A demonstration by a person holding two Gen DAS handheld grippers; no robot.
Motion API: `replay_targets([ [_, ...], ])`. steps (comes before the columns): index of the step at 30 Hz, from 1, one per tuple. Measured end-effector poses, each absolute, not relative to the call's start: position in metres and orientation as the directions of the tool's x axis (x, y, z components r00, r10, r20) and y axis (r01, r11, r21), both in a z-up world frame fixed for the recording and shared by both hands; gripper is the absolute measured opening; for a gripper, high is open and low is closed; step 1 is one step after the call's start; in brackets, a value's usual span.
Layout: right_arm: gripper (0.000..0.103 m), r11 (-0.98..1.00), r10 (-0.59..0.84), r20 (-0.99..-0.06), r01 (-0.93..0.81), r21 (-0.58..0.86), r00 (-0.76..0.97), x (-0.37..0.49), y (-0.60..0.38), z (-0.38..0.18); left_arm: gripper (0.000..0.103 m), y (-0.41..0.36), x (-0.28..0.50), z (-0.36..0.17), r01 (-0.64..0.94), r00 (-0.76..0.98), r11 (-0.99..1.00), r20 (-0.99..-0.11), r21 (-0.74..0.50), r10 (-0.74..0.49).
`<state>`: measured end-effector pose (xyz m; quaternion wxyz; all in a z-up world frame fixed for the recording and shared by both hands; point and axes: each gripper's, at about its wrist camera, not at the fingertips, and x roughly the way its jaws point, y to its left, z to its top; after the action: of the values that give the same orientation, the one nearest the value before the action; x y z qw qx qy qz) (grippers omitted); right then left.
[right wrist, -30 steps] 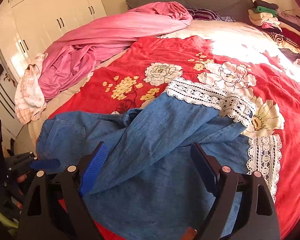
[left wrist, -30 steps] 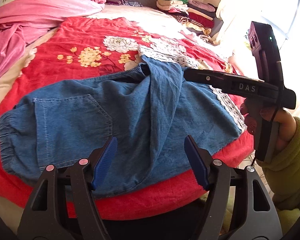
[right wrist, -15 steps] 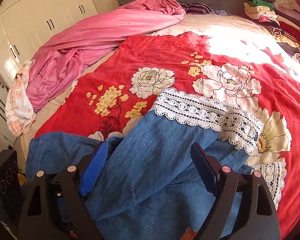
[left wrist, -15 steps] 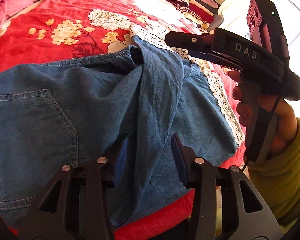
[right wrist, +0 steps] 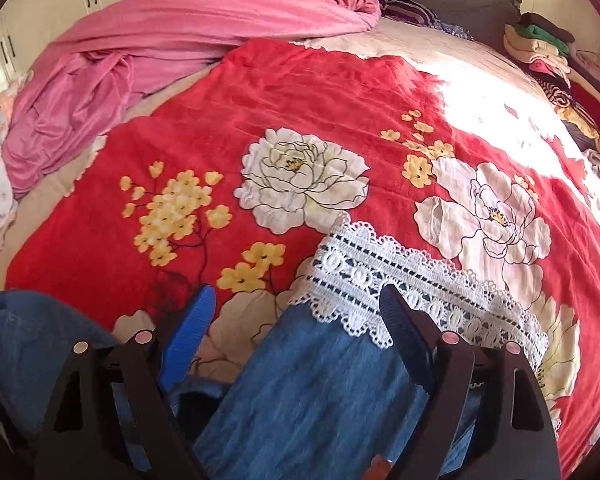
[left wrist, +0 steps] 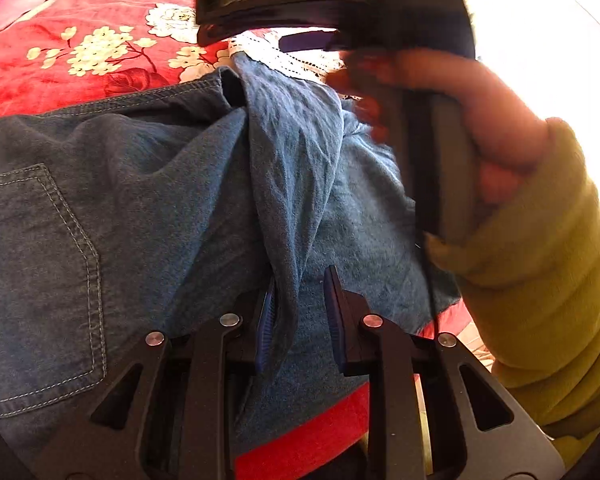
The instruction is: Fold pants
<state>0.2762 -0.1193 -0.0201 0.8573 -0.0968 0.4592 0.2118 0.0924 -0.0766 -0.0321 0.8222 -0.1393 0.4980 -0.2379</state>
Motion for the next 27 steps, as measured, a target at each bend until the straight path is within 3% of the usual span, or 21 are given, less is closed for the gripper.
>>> replay_targets([
  [2,0.078,0.902,0.229,-0.845,-0.432,-0.002,0.483,0.289,-0.117,-0.033,0.016,-0.079,0.093,-0.032,0.256,0.392,0.849,-0.753,-0.463,-0.529],
  [4,0.056,0.910,0.204,-0.855,-0.415,-0.014,0.477,0.298,-0.120,-0.045,0.016,-0.082,0.093,-0.031,0.261,0.394,0.849,-0.753,-0.459,-0.528],
  [9,0.016,0.919,0.270,-0.828,-0.387,0.070,0.490,0.300,-0.145,-0.047,0.016,-0.084,0.091,-0.028,0.268,0.405,0.854,-0.753,-0.445,-0.519],
  [15,0.010,0.909,0.395,-0.760,-0.339,0.243,0.516,0.281,-0.188,-0.022,0.017,-0.082,0.087,-0.022,0.265,0.415,0.856,-0.749,-0.443,-0.516],
  [18,0.010,0.894,0.447,-0.719,-0.302,0.332,0.533,0.265,-0.216,-0.009,0.023,-0.078,0.080,-0.016,0.266,0.422,0.857,-0.746,-0.441,-0.515],
  [23,0.010,0.880,0.467,-0.674,-0.226,0.418,0.573,0.233,-0.267,0.007,0.032,-0.074,0.079,-0.016,0.261,0.443,0.864,-0.742,-0.430,-0.503],
  [27,0.010,0.872,0.459,-0.667,-0.152,0.466,0.587,0.209,-0.309,0.010,0.033,-0.069,0.080,-0.016,0.265,0.453,0.867,-0.740,-0.422,-0.498],
])
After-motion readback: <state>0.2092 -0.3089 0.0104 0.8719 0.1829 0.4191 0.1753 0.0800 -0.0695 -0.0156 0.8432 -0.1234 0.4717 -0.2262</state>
